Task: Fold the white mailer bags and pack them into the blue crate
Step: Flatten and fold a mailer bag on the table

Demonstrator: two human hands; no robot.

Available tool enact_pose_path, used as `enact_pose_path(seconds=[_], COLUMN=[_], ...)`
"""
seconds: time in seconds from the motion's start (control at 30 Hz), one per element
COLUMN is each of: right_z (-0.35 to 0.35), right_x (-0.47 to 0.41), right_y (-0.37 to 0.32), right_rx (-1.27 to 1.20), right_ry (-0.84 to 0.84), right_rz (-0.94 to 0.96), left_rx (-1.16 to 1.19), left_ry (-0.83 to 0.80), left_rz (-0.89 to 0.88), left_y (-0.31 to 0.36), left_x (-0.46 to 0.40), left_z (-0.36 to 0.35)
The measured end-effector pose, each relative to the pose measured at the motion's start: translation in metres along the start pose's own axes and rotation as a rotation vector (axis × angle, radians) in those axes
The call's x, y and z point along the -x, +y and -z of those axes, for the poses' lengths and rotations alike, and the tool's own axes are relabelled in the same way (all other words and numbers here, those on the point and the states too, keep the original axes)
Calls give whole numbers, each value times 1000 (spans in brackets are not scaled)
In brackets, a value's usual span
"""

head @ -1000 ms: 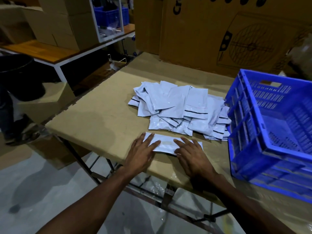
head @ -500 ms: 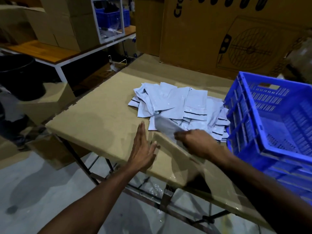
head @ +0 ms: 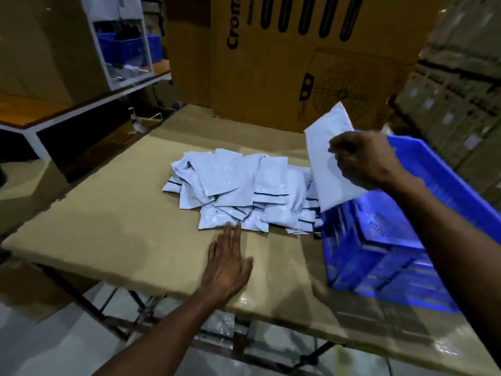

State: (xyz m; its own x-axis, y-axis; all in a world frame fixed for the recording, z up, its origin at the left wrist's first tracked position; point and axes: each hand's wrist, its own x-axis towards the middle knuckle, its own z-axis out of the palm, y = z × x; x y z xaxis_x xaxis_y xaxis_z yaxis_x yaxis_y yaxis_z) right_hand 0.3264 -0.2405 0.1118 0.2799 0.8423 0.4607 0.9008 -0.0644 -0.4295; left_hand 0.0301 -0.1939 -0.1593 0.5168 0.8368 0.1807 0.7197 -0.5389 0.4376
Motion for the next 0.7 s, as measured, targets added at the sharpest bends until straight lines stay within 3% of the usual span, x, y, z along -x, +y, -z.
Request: enact_pose_path(seconds=[0.2, 0.47, 0.7], right_z=[55, 18, -26], right_x=[-5, 30, 35], right_y=[39, 110, 134], right_rx=[327, 618, 595], right_ry=[-5, -473, -618], right_rz=[1, -240, -248], left_rx=[-90, -223, -276], left_ry=[-45, -65, -69], left_rz=[-56, -72, -71], left_y=[24, 35, 35], left_x=[-14, -15, -15], left_z=[-12, -14, -14])
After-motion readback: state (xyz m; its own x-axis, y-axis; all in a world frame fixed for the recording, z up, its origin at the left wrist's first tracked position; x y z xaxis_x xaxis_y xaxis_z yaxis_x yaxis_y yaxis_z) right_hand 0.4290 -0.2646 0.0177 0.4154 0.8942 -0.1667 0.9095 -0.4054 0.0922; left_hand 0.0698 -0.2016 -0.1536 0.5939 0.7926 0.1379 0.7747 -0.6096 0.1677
